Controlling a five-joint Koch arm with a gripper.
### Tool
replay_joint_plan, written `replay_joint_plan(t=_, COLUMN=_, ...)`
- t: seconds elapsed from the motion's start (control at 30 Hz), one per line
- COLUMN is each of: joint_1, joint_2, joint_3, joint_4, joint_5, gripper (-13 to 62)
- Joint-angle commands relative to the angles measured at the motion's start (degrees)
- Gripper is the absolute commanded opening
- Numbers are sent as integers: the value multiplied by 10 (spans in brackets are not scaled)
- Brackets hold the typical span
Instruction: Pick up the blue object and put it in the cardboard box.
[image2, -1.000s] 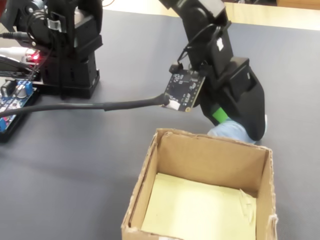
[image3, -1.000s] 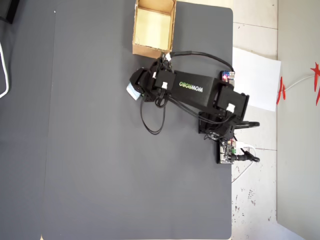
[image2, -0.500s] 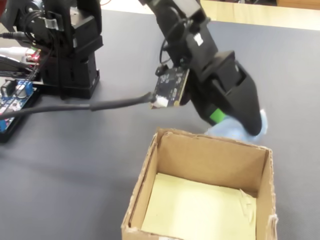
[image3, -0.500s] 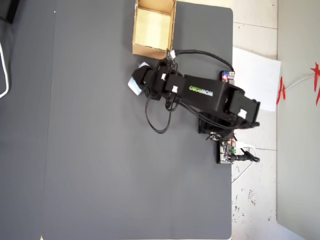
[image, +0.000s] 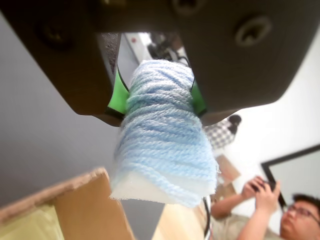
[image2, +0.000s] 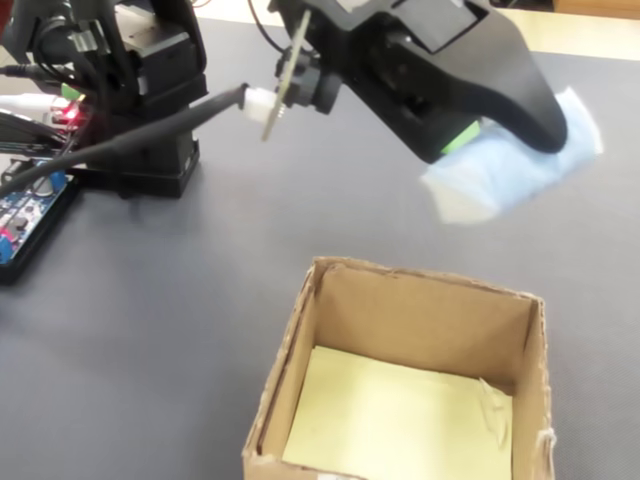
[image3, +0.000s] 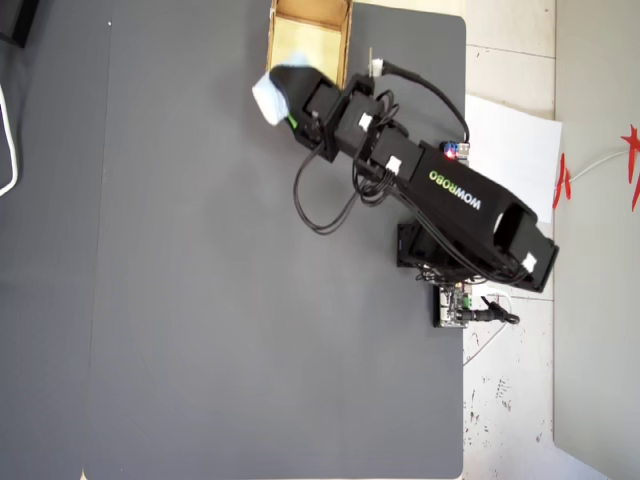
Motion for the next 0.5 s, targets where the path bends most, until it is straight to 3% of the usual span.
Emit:
replay_joint_plan(t=0.0, joint_1=7, joint_2=6, joint_3=-51, joint_4=-55, joint_5=-1, gripper=58)
replay_joint_plan(t=0.27, joint_1=127, joint_2=-84, joint_3=-69, joint_4=-11, joint_5=-1, gripper=60)
replay_joint_plan(t=0.47, joint_1=131, joint_2=-87, joint_3=-53, joint_4=21, joint_5=0, gripper=199)
